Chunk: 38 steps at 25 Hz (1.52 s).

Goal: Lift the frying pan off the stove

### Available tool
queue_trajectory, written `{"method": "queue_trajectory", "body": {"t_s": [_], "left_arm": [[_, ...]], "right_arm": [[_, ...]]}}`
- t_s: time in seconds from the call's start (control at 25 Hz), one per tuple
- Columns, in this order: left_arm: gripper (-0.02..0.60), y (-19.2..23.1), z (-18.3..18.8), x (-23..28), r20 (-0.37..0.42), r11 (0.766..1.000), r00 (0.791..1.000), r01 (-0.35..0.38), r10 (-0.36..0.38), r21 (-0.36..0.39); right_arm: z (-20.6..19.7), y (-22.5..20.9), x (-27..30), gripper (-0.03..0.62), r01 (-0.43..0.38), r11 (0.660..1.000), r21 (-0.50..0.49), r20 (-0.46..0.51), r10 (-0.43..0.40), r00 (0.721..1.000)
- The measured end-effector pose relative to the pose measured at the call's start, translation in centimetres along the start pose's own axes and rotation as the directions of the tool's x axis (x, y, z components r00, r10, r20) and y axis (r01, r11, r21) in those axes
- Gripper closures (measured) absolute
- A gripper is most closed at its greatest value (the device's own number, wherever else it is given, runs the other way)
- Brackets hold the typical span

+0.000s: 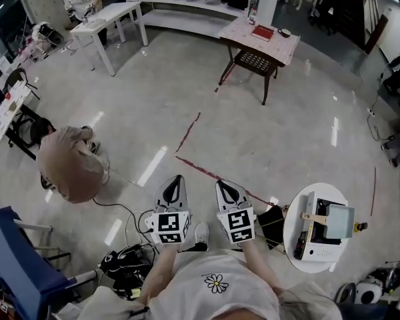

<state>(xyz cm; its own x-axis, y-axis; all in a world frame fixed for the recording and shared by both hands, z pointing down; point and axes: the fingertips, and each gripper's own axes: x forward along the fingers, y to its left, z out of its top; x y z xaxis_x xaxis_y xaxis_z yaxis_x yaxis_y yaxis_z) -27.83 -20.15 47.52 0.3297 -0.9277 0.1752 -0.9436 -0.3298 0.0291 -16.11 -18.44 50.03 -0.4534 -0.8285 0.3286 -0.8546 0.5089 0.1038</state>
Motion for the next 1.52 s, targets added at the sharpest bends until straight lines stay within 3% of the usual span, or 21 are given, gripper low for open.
{"method": "queue_trajectory", "body": {"t_s": [0.24, 0.52, 0.76, 0.96, 1.12, 1.24, 1.32, 1.4, 1.52], "left_arm": [[0.583, 1.7, -0.6, 1.8, -0.017, 0.999, 1.0, -0.017, 0.017, -0.04], [0.583, 4.4, -0.8, 1.6, -0.028, 0.994, 0.996, -0.088, 0.086, -0.059], [0.583, 4.7, -0.1, 2.2, -0.023, 0.994, 0.994, -0.103, 0.103, -0.045], [0.582, 1.4, 0.5, 3.8, -0.019, 0.998, 0.999, -0.045, 0.044, -0.043], [0.582, -4.5, 1.5, 6.5, -0.019, 0.996, 0.995, 0.094, -0.094, -0.002], [0.583, -10.2, 2.4, 9.2, -0.017, 0.976, 0.976, 0.216, -0.216, 0.027], [0.582, -14.6, 2.8, 11.0, -0.01, 0.95, 0.951, 0.309, -0.309, 0.048], [0.582, -19.5, 2.8, 12.3, -0.007, 0.912, 0.914, 0.406, -0.406, 0.06], [0.583, -26.8, 2.5, 13.7, -0.022, 0.828, 0.832, 0.555, -0.555, 0.076]], "right_arm": [[-0.2, -1.2, 2.3, 0.592, 0.018, 1.0, 0.016, -0.021, -0.018, 1.0], [1.5, 0.0, 5.4, 0.591, -0.047, 0.999, -0.02, 0.001, 0.047, 0.999], [2.3, -0.4, 6.2, 0.591, -0.061, 0.998, -0.018, 0.023, 0.061, 0.998], [1.0, -3.2, 4.3, 0.591, 0.003, 1.0, 0.001, 0.017, -0.003, 1.0], [-0.3, -7.3, 0.4, 0.591, 0.122, 0.992, 0.042, 0.011, -0.122, 0.992], [-1.3, -11.7, -2.8, 0.592, 0.233, 0.97, 0.066, 0.0, -0.234, 0.972], [-2.7, -14.7, -5.6, 0.592, 0.324, 0.942, 0.089, -0.013, -0.325, 0.946], [-4.4, -17.6, -9.1, 0.592, 0.424, 0.898, 0.118, -0.029, -0.424, 0.905], [-6.5, -21.3, -14.4, 0.591, 0.574, 0.803, 0.158, -0.064, -0.572, 0.818]]}}
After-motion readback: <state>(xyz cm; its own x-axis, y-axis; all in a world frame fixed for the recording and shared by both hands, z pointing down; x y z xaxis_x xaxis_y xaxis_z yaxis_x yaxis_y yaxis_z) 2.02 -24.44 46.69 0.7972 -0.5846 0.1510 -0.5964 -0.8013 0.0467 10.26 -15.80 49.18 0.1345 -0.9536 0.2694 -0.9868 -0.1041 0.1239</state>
